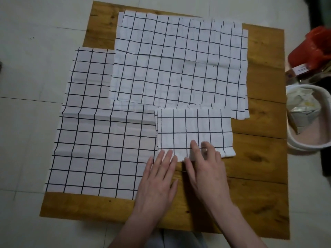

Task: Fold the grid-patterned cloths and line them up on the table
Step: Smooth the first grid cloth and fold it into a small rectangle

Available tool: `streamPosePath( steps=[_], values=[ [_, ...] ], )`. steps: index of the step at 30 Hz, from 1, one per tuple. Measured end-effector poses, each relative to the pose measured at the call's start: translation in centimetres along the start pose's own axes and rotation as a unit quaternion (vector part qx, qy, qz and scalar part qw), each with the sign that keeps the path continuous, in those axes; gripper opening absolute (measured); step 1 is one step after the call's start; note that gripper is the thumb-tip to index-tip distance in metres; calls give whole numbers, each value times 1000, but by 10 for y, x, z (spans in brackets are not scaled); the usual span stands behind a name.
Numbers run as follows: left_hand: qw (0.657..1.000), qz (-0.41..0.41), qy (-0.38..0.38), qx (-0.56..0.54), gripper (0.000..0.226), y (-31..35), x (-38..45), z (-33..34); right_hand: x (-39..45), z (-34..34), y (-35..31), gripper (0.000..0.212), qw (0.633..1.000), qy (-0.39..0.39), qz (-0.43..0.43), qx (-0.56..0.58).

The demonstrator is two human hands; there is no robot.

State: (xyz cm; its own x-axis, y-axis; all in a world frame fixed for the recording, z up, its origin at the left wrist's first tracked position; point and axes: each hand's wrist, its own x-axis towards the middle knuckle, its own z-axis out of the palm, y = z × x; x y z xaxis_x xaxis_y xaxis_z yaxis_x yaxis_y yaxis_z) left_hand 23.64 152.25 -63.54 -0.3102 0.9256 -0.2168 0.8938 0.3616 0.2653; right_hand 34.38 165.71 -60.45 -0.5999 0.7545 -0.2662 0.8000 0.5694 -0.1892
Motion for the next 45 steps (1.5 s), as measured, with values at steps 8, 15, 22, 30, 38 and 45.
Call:
streamPosePath(
  steps=[8, 15, 22, 30, 38, 45],
  values=[
    [1000, -13, 20, -16, 65, -4, 2, -8, -26, 17, 23, 61, 989, 6, -147, -11],
    [996, 82, -13, -26, 68, -2, 8, 2, -32, 37, 27, 67, 980, -31, -189, -48],
    [994, 95, -41, 21, 73, -12, 9, 3, -27, 36, 38, 71, 977, -61, -194, -64],
    [994, 81, -60, 35, 72, -11, 8, 2, -32, 33, 68, 72, 982, -56, -167, -70],
    [996, 52, -59, 35, 73, -10, 5, 3, -40, 31, 86, 71, 994, -40, -90, -36],
    [997, 29, -64, 35, 75, -7, 3, 5, -45, 35, 84, 73, 1000, 9, -19, -11]
  ],
)
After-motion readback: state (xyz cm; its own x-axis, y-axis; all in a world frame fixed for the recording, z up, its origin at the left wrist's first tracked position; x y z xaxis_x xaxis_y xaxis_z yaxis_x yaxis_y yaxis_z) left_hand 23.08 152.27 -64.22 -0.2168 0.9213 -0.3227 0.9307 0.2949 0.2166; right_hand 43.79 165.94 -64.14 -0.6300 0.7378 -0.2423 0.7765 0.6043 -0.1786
